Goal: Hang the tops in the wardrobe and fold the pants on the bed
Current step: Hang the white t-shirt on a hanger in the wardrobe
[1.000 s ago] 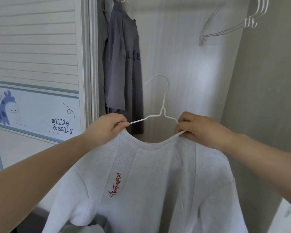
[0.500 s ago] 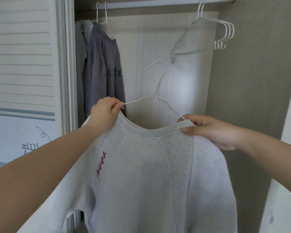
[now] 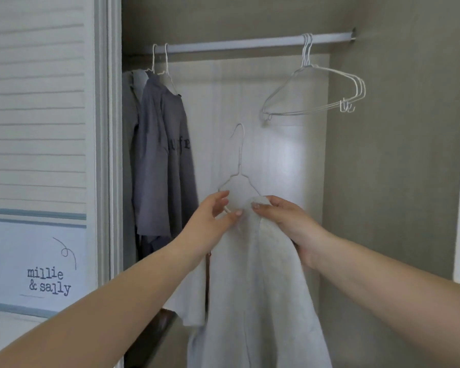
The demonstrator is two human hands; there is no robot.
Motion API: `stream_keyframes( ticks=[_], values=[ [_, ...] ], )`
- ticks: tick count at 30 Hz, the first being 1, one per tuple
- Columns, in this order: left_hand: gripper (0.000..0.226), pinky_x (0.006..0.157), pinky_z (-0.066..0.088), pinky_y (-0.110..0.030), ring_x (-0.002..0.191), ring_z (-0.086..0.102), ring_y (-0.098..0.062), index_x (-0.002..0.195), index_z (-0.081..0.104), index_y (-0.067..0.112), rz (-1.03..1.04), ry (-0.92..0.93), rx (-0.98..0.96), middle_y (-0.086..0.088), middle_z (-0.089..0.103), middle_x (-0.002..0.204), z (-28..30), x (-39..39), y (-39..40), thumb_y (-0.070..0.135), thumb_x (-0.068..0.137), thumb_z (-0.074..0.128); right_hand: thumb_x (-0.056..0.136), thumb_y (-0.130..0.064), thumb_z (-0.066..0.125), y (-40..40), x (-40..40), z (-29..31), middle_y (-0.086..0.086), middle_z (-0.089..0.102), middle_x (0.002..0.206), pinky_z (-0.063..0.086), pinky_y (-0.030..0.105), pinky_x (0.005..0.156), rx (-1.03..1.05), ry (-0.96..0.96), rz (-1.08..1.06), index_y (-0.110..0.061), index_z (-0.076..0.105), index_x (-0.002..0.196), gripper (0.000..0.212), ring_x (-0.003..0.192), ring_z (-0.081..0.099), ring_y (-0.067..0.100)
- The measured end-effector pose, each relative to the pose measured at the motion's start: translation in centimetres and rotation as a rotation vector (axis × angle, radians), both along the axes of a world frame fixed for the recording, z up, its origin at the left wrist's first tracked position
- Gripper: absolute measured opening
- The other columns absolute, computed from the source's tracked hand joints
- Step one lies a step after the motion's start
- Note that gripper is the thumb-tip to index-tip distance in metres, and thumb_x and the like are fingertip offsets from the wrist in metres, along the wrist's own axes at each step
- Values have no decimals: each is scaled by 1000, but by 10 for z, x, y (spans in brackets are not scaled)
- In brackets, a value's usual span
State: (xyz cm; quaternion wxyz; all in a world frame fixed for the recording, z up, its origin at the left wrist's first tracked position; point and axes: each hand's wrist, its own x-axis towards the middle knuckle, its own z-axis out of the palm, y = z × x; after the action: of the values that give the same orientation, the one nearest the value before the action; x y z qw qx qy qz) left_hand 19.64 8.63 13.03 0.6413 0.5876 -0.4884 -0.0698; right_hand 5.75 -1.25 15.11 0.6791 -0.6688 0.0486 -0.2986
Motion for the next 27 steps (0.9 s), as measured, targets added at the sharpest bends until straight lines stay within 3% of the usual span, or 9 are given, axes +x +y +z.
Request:
stream_keyframes(
  ticks=[6,11,15,18,21,23,27],
  values=[
    [39,99,48,-38,113,61,-9,131,54,31,-197,166,-99,8,64,124,25,5,11,35,93,59,87,-23,66,5,54,37,12,70,105,55,33,72,-114,-29,59,-12,59,107,24,89,69,24],
    [22,78,56,-25,105,65,-6,106,69,43,-241,78,-142,10,70,113,63,34,15,35,97,51,87,-34,66,-6,110,77,14,66,111,56,36,79,-193,-92,37,-11,57,112,35,98,67,27],
    [25,91,49,-29,109,62,-2,117,62,45,-173,-8,-143,14,68,116,93,57,2,34,96,54,89,-30,65,-19,155,110,11,66,92,55,28,65,-155,-234,51,-7,56,102,27,82,69,20],
    [30,92,48,-29,110,62,-2,123,58,41,-88,-78,-162,13,68,115,122,79,-13,27,97,54,87,-28,67,-31,194,141,6,62,79,53,25,62,-177,-325,34,-7,55,95,25,68,68,13],
    [30,99,46,-35,109,63,-8,117,60,40,-22,-105,-200,9,70,113,150,102,-25,18,99,50,83,-30,71,-44,235,172,5,62,79,56,32,69,-239,-391,5,-9,55,94,29,74,67,18],
    [32,103,45,-37,110,63,-9,123,58,37,38,-120,-218,9,69,114,165,118,-32,18,100,46,83,-31,71,-51,261,192,4,61,79,56,38,78,-282,-419,2,-12,54,90,27,77,66,21],
    [35,104,44,-40,111,63,-13,130,55,36,156,-167,-245,6,69,116,191,152,-51,19,102,41,89,-30,61,-62,313,239,11,63,95,52,41,88,-413,-418,-73,-12,54,97,21,95,64,28]
  ],
)
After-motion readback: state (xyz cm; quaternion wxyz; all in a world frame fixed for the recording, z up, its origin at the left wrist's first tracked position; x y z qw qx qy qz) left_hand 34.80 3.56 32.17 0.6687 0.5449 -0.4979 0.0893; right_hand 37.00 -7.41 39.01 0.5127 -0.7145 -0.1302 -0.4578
